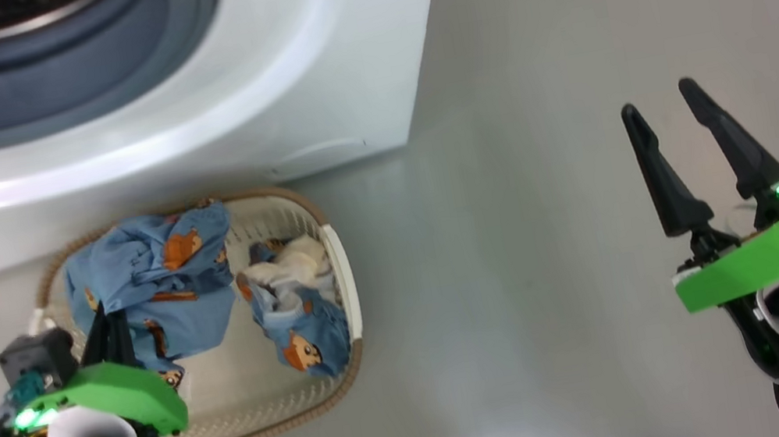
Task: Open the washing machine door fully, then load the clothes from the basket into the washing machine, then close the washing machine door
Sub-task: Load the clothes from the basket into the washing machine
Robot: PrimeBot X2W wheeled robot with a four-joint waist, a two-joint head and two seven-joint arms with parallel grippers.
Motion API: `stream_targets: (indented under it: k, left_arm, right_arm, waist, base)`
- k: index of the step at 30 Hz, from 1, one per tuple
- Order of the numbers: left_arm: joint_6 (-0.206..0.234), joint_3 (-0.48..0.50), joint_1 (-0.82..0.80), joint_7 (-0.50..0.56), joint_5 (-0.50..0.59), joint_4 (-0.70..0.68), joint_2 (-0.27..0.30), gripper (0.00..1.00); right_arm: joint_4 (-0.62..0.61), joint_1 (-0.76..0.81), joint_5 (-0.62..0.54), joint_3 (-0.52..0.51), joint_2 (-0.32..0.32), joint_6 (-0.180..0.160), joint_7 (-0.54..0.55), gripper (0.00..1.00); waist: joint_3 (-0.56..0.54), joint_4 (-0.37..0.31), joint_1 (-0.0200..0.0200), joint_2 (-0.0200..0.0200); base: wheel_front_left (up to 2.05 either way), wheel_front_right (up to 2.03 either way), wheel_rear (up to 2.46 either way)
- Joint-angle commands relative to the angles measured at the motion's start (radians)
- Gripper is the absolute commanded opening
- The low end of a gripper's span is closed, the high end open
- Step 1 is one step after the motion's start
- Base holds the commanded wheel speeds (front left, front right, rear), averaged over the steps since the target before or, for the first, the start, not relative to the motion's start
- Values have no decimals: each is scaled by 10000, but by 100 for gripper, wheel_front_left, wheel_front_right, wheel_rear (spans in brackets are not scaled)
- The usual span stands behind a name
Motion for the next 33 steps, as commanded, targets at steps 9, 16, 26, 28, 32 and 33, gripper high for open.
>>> stream_targets:
  k: [9, 16, 26, 28, 32, 33]
  left_arm:
    - [-17, 1001, 1672, -134, 941, -2366, 141, 0]
    - [-181, 1443, 2514, -135, 1277, -3714, -89, 0]
    - [-458, 2196, 4026, -135, 1576, -5803, -342, 0]
    - [-466, 2306, 4292, -135, 1597, -6149, -406, 0]
    - [-434, 2530, 4849, -135, 1659, -6841, -498, 0]
    - [-411, 2557, 4987, -135, 1686, -7016, -532, 0]
  right_arm:
    - [0, 922, 77, -2, -90, 46, -78, 100]
    - [70, 1325, 104, -160, -131, 46, -78, 100]
    - [56, 2011, 147, -378, -181, 46, -78, 100]
    - [52, 2084, 147, -389, -178, 46, -78, 100]
    - [47, 2202, 159, -382, -199, 46, -78, 100]
    - [41, 2222, 162, -392, -206, 46, -78, 100]
  waist:
    - [-1650, 326, 0, 0]
    - [-2224, 501, 0, 0]
    - [-2978, 724, 0, 0]
    - [-3040, 729, 0, 0]
    - [-3129, 716, 0, 0]
    - [-3136, 710, 0, 0]
  base:
    - [0, 0, 0]
    - [0, 0, 0]
    - [0, 0, 0]
    - [0, 0, 0]
    - [0, 0, 0]
    - [0, 0, 0]
